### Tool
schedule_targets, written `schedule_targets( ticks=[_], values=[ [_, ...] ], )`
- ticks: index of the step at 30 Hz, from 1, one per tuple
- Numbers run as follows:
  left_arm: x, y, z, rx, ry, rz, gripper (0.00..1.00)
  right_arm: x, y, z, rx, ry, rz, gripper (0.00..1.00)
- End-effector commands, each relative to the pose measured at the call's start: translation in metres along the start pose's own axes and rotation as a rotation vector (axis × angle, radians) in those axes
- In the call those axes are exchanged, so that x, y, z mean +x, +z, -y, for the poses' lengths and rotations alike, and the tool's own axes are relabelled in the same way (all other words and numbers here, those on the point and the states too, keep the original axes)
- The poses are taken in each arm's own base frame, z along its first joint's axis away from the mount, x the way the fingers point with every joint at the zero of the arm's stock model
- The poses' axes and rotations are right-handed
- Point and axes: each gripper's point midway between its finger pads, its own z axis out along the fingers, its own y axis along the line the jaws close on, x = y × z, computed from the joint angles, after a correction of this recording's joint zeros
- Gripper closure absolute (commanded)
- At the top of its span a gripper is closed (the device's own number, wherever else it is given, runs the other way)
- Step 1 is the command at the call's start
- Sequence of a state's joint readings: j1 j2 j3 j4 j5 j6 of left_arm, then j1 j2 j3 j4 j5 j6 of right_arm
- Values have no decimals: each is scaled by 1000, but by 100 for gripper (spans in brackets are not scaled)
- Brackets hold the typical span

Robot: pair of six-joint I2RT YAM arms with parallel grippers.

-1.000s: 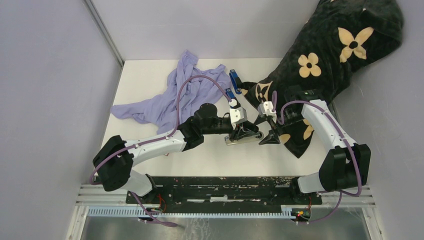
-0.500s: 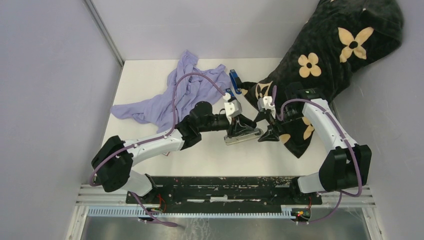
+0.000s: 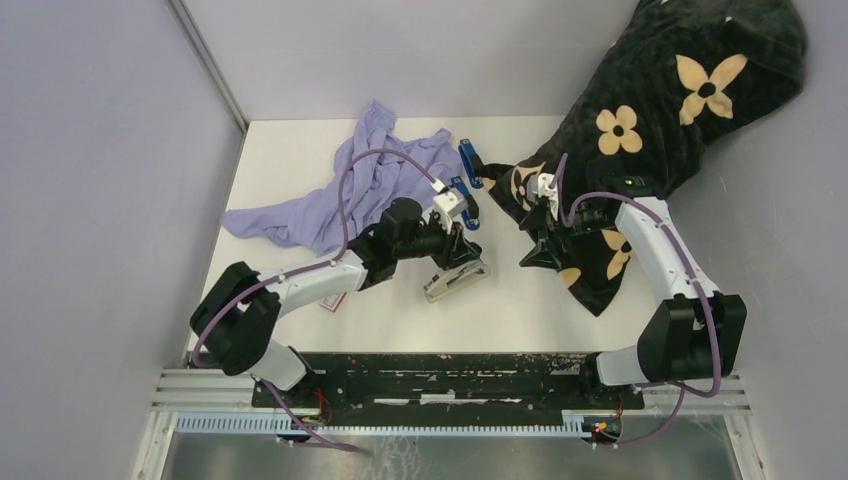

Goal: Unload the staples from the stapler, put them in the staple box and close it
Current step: Place the stapler at the center of the board.

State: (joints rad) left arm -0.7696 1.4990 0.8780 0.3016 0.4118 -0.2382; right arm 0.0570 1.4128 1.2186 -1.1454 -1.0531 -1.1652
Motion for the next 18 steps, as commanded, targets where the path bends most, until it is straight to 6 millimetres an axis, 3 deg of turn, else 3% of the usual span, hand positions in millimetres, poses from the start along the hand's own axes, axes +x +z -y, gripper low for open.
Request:
schedule_targets(
  ticks=[1, 9, 15, 18],
  values=[
    [-2, 11, 3, 66, 300, 16, 97, -3, -2, 5, 43, 18, 7, 5],
    [39, 35, -4, 171, 463, -78, 97, 14, 0, 8, 65, 48, -44, 5],
    [60, 47, -6, 190, 470, -102, 95, 32, 5, 1, 42, 37, -85, 5],
    [67, 48, -6, 185, 459, -110, 75, 39, 8, -5, 16, 14, -109, 5]
  ],
)
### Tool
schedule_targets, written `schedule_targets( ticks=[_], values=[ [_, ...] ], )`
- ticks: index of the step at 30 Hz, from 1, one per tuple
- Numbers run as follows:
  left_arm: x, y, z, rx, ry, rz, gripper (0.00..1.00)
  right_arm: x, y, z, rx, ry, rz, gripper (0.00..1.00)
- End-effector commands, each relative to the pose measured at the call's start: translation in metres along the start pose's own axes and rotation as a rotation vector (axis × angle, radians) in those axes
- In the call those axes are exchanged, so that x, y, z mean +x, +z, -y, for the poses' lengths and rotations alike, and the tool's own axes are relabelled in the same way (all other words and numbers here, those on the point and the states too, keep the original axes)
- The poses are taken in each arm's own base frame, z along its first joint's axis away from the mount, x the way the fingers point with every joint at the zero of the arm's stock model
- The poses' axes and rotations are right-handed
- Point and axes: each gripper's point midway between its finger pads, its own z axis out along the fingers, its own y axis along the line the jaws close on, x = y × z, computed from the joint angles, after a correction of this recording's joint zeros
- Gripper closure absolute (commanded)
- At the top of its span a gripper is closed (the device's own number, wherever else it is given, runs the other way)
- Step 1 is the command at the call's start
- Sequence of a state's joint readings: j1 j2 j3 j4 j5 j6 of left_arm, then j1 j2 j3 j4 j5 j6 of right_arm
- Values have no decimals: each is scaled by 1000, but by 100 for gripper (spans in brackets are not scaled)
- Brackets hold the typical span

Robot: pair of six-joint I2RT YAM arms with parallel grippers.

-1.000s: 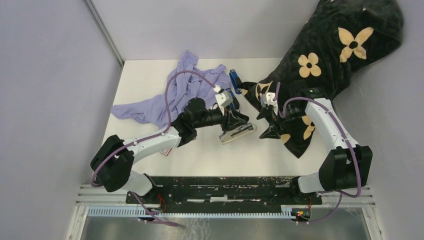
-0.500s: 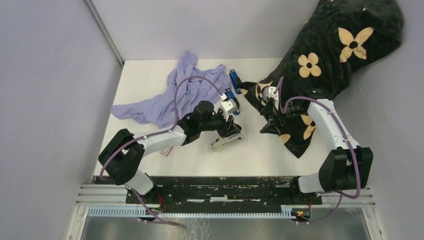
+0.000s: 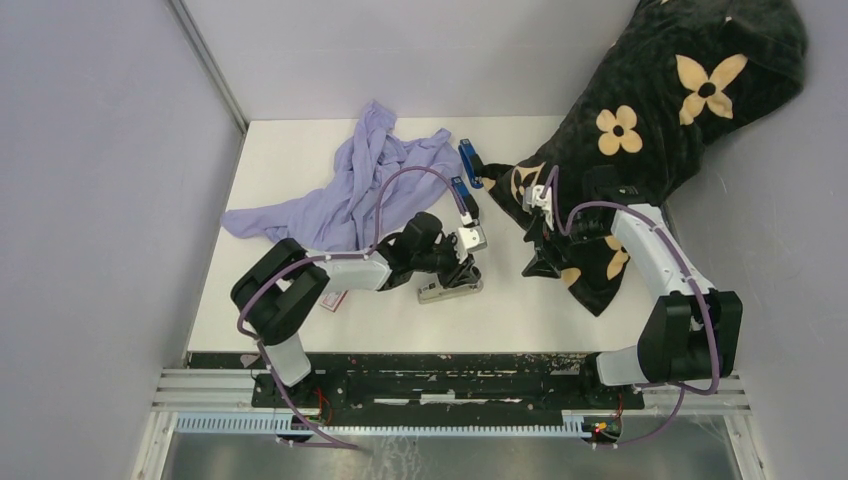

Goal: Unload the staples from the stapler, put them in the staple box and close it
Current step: Place the stapler at the center of the board, then pick up the stapler from the center of the board.

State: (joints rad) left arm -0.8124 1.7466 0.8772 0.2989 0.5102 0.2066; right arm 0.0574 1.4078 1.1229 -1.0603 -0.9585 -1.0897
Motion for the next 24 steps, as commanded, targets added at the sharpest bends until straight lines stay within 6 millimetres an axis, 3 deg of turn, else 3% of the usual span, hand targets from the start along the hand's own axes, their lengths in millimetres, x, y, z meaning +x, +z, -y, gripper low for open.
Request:
schedule_targets(
  ticks=[1, 5, 7, 11, 14, 19, 24],
  values=[
    [-36, 5, 1, 9, 121, 122, 66, 5, 3, -9, -26, -75, -26, 5],
    [-37, -3, -3, -51, 102, 156, 37, 11, 14, -23, -105, -144, -54, 5],
    [-42, -12, -4, -85, 95, 183, 30, 11, 21, -29, -138, -182, -74, 5],
    [-53, -34, 1, -127, 40, 228, 24, 7, 33, -31, -179, -240, -93, 4],
    [-59, -65, 9, -177, -12, 258, 22, 6, 46, -28, -201, -302, -119, 4],
    [-46, -122, 14, -305, -127, 265, 16, 4, 77, -11, -193, -382, -177, 4],
    [-43, -157, 21, -377, -150, 349, 12, 3, 106, 5, -166, -437, -249, 7]
  ],
)
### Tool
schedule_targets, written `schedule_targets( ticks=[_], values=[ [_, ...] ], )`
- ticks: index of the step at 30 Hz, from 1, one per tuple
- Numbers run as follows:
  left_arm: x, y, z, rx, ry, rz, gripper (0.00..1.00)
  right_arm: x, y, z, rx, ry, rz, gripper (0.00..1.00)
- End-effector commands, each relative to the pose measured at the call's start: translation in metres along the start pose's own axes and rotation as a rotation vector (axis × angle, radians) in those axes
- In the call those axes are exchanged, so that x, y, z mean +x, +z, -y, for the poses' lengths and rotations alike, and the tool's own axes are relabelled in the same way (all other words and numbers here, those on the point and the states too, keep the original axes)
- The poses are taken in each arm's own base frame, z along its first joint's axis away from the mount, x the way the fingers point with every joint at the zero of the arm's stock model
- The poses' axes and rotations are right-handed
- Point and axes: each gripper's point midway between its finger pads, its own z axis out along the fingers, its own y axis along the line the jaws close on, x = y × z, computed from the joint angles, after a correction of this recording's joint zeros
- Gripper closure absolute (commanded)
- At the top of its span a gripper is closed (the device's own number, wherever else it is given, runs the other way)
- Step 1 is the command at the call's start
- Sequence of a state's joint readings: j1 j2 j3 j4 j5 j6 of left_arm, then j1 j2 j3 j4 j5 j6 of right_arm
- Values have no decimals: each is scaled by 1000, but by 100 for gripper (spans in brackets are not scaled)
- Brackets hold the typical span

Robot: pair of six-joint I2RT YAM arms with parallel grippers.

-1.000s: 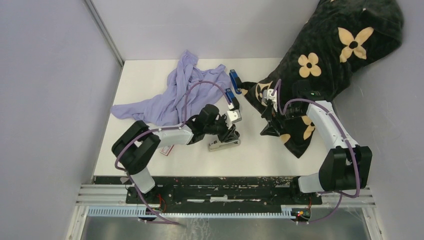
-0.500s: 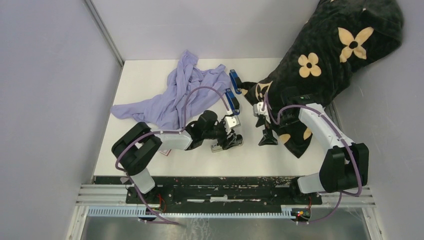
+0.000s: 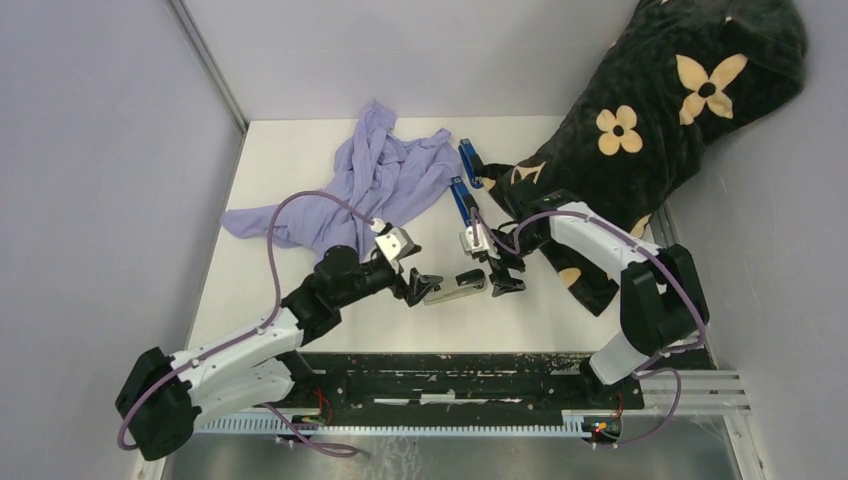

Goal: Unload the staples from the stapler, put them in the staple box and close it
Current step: Pick up the stapler from the center of the board.

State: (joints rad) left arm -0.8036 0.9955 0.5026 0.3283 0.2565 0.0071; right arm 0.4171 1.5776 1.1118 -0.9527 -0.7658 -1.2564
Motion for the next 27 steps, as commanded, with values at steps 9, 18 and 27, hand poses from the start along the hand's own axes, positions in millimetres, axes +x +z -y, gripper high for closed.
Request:
schedule_targets(
  ticks=[9, 18, 27],
  values=[
    [12, -38, -9, -133, -120, 45, 11, -10, 43, 39, 51, -130, -165, 23],
    [9, -45, -6, -127, -127, 72, 12, -4, 56, 44, 79, -138, -211, 42],
    [6, -46, -3, -111, -139, 113, 12, 1, 62, 42, 67, -145, -232, 46]
  ],
)
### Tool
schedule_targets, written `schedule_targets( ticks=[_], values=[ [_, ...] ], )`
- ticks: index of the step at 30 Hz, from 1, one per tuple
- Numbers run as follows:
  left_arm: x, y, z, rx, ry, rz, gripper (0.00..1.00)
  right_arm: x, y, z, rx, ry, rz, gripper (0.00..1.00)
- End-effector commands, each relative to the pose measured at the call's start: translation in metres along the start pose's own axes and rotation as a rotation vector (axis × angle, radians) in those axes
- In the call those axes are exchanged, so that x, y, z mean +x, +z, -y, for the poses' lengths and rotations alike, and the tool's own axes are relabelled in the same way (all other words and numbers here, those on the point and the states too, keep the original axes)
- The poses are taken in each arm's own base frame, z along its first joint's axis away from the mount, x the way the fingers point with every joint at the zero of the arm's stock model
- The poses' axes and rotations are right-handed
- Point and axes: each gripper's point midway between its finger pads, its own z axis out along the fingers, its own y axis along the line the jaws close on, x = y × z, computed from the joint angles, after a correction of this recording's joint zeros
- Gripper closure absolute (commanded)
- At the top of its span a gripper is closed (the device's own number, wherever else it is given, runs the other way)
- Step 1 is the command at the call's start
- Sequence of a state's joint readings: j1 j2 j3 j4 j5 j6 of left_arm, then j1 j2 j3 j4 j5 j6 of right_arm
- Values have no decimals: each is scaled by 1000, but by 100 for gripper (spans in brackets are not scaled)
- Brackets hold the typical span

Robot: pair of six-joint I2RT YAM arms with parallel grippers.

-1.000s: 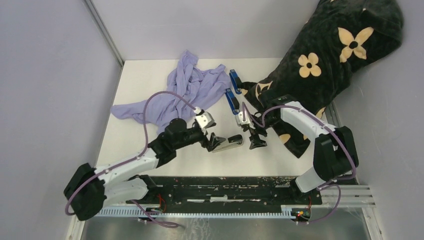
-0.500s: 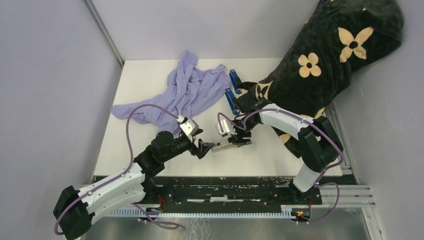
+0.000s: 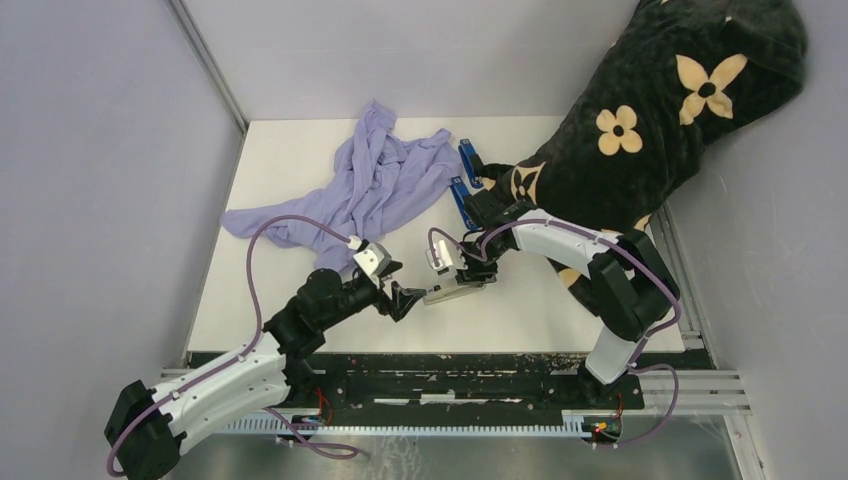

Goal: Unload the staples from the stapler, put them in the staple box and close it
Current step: Pick up the stapler from the center of the board, then unload the staple at the center of the board.

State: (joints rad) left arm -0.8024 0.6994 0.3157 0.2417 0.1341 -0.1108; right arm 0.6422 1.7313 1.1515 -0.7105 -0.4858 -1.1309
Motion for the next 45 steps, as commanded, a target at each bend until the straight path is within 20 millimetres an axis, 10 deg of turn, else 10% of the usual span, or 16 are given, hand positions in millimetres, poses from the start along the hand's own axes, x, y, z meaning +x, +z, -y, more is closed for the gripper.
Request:
schedule_targets(
  ticks=[1, 11, 27, 45],
  values=[
    [-21, 1, 5, 18, -33, 81, 12, -2, 2, 5, 20, -14, -8, 46],
    [-19, 1, 12, 62, -26, 110, 13, -21, -26, 16, 49, 80, 68, 99],
    [-79, 33, 29, 191, -15, 348, 9, -74, -181, 52, 330, 325, 633, 99],
    [-159, 67, 11, 465, -9, 606, 8, -157, -288, 55, 291, 297, 1030, 99]
  ],
)
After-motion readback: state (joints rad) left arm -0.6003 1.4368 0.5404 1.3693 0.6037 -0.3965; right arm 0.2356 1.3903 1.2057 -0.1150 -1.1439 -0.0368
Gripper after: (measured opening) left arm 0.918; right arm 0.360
